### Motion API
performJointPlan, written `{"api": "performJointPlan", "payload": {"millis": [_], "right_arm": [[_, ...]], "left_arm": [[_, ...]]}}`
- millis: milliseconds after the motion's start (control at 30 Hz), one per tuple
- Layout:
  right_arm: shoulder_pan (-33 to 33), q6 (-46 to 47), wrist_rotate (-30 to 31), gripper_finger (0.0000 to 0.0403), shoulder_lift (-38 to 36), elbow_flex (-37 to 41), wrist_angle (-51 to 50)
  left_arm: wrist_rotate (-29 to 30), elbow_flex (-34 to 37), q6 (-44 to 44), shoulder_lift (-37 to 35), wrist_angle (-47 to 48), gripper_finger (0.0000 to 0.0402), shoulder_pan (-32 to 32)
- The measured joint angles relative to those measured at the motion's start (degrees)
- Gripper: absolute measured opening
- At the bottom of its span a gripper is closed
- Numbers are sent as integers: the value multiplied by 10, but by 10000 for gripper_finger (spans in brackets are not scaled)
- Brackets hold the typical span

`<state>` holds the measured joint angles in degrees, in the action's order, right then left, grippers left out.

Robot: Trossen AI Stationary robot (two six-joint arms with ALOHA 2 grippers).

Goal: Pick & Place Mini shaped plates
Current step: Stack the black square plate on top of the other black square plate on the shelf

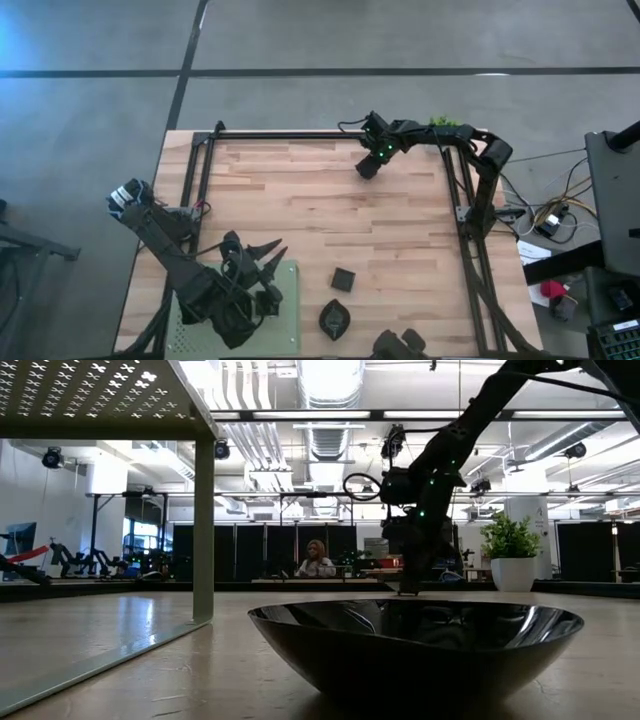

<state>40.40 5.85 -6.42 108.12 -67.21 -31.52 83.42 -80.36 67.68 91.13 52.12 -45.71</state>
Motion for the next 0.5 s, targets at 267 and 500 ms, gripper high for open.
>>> {"api": "performJointPlan", "payload": {"millis": [267, 500], "right_arm": [[0, 0, -1, 56, 0, 0, 9], [0, -3, -47, 56, 0, -1, 8]], "left_arm": [[0, 0, 0, 0, -1, 92, 0], [0, 0, 0, 0, -1, 92, 0]]}}
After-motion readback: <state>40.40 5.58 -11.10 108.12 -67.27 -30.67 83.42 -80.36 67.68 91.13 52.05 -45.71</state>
